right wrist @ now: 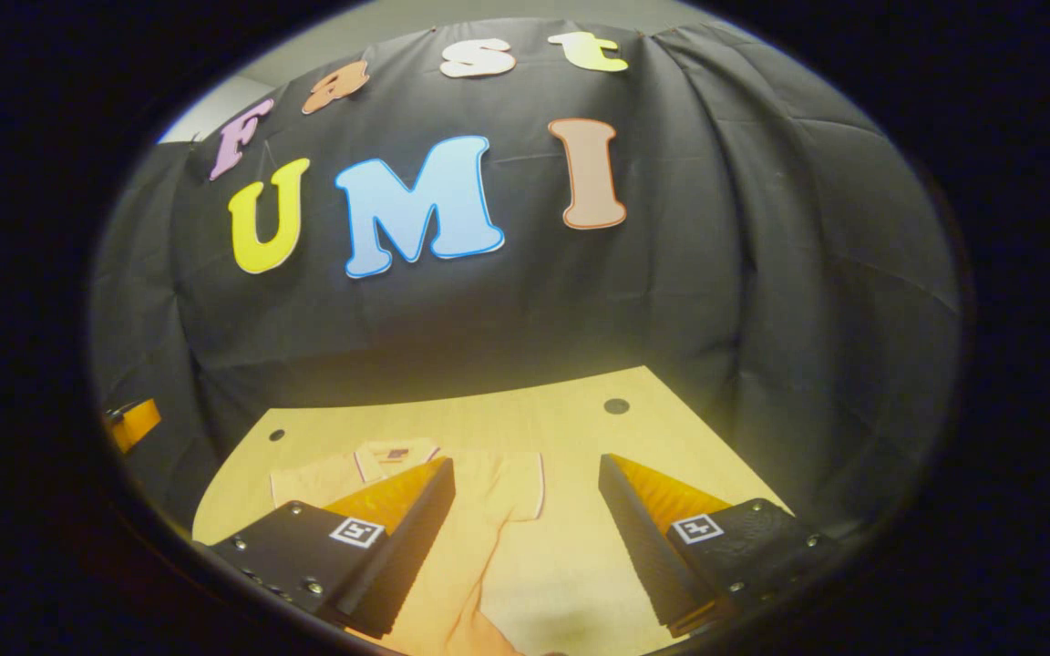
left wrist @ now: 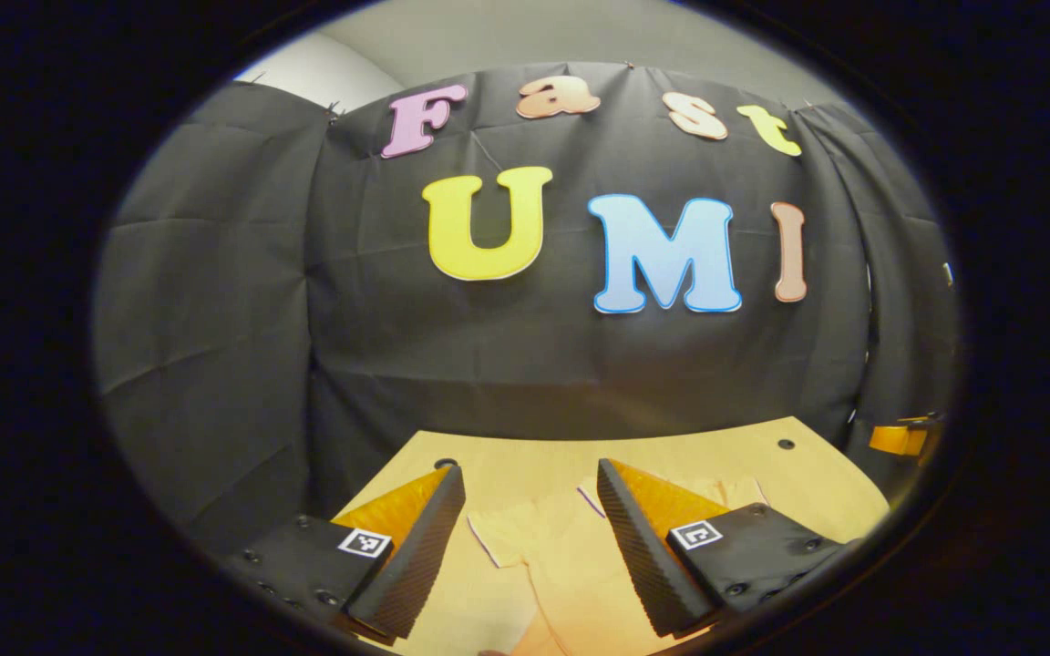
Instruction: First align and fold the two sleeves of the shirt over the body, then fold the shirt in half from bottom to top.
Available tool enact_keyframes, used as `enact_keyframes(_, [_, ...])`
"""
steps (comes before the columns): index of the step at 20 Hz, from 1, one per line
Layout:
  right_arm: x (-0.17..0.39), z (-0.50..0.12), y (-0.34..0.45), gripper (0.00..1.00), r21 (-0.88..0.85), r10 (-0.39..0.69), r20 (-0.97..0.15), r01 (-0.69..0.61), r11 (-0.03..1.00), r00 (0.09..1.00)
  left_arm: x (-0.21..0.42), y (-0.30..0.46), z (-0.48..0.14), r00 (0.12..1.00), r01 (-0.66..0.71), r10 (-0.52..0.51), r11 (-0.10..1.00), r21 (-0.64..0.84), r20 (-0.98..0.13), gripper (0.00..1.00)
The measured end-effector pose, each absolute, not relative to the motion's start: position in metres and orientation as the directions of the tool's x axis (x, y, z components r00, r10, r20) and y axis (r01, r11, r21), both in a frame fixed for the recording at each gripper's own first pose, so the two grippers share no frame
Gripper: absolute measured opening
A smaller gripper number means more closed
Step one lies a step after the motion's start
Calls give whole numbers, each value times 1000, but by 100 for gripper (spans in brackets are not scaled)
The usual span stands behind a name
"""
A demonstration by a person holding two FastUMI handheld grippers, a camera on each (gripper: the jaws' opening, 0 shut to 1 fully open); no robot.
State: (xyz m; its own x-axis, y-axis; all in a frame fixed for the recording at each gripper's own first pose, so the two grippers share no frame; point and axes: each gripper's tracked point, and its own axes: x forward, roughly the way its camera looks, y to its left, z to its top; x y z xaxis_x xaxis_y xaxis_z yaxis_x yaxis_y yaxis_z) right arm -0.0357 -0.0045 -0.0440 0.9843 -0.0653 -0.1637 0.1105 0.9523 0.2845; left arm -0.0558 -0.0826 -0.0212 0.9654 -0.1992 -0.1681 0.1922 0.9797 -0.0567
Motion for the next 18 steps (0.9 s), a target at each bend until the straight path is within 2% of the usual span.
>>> enact_keyframes(3, [-18, -52, 4, 99, 266, -40, -185, 90, 960, 982, -56, -75, -21, 967, 174, -181, 983, -56, -177, 99])
enact_keyframes(4, [-6, -59, 6, 99, 251, -26, -206, 79, 965, 978, -56, -73, -23, 969, 167, -173, 985, -52, -179, 96])
enact_keyframes(5, [4, -66, 7, 99, 239, -16, -226, 71, 968, 974, -56, -71, -21, 969, 162, -168, 986, -49, -180, 100])
enact_keyframes(6, [15, -74, 8, 97, 227, -8, -248, 66, 972, 969, -53, -66, -20, 970, 156, -162, 987, -46, -180, 92])
enact_keyframes(9, [52, -97, 9, 99, 212, 13, -302, 54, 976, 953, -55, -55, -21, 972, 136, -141, 990, -43, -188, 100])
enact_keyframes(18, [139, -195, 12, 99, 229, 40, -509, 91, 969, 860, -54, -12, -33, 969, 32, -38, 999, -29, -243, 99])
